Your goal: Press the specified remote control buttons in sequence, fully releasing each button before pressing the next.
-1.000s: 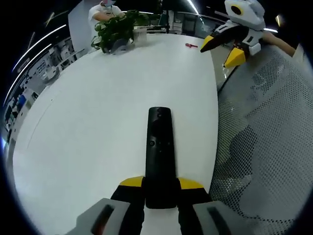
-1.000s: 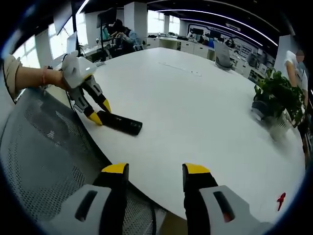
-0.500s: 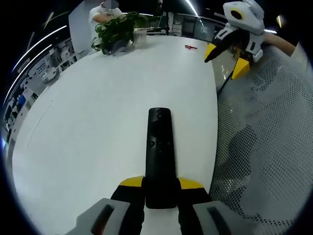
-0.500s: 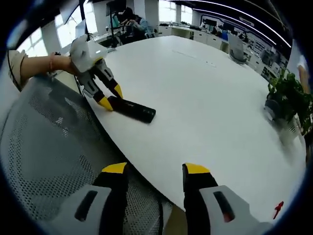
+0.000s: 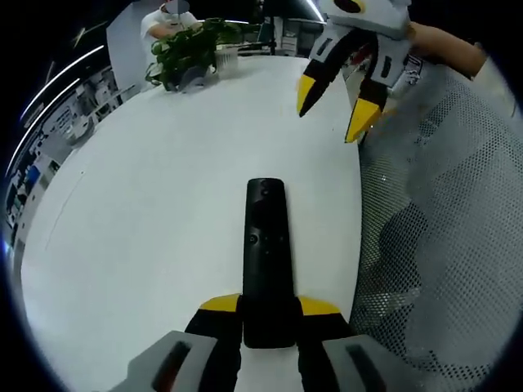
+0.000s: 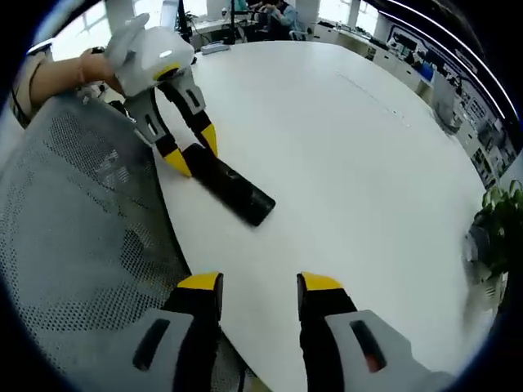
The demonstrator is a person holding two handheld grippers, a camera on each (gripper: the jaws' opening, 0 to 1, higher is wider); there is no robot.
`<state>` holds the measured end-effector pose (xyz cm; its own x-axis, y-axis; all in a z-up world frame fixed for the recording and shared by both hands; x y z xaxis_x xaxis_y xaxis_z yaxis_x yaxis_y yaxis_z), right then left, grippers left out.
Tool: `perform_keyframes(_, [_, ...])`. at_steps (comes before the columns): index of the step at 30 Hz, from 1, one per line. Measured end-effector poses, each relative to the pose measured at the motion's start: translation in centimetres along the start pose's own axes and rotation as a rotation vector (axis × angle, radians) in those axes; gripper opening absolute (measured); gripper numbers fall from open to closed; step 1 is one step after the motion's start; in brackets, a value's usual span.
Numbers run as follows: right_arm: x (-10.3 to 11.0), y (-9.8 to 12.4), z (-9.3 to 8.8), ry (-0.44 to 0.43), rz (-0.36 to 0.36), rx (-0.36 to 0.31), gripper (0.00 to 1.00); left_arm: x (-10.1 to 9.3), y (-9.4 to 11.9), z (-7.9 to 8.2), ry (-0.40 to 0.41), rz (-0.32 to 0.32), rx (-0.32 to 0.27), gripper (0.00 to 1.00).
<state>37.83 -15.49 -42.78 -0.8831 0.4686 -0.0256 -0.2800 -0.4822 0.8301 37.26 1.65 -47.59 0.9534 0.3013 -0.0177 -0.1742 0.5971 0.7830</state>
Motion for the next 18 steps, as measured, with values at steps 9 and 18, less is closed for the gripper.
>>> perform_keyframes(9, [-0.4, -3.4, 2.5, -0.132, 0.013, -0.129, 0.27, 0.1, 0.1, -0.2, 0.006, -0.012, -0.031, 0.24])
perform_keyframes(18, [-1.3, -2.9, 1.7, -0.175, -0.009, -0.181, 0.15, 0.2, 0.1, -0.3, 0.006, -0.030, -0.046, 0.24])
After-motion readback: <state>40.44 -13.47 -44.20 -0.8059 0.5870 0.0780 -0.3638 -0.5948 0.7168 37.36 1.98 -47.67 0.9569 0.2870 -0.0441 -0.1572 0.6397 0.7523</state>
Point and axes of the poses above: the point that each gripper's makers call its tool centre point, and the gripper's own axes: y roughly backward along the fingers, x roughly to its left, z roughly out of its top, the point moved 5 cm from there along y, roughly backward along the fingers, and after that the axes turned 7 degrees about -x, right-handed, at the moved point
